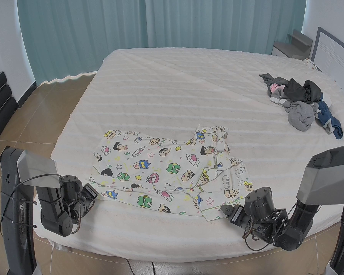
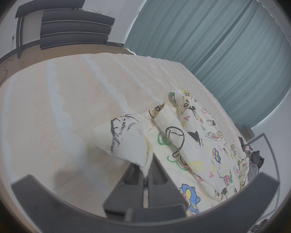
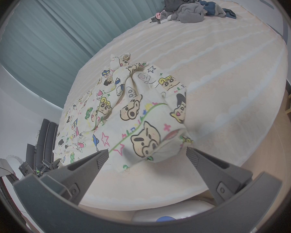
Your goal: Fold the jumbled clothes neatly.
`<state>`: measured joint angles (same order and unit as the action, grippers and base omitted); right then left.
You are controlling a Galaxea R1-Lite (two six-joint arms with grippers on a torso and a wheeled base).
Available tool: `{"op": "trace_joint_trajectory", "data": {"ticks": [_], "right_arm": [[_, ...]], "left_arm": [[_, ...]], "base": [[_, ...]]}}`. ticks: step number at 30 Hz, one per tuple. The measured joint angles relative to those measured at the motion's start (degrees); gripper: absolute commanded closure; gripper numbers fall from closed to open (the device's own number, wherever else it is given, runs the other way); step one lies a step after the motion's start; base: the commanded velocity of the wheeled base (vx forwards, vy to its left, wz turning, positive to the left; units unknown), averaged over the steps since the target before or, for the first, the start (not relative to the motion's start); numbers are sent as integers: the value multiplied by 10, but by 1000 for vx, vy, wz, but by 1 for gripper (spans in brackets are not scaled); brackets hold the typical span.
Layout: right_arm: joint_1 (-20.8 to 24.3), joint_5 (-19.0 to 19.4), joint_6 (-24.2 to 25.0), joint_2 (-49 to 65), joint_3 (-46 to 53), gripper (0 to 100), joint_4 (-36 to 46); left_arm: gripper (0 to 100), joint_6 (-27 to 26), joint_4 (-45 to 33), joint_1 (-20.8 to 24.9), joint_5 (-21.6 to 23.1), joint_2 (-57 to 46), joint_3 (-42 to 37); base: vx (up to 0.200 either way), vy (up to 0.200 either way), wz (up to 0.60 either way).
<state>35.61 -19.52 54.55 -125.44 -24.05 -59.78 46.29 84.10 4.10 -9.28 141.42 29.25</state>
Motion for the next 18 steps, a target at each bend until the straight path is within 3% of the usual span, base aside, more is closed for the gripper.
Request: {"op": "trace_joint_trajectory", "data": {"ticks": [18], "right_arm": [[-6, -1, 1, -28, -25, 0, 30]], "left_arm": [[100, 0, 0, 1, 0, 2, -5]], "base": [[0, 0, 0]]}}
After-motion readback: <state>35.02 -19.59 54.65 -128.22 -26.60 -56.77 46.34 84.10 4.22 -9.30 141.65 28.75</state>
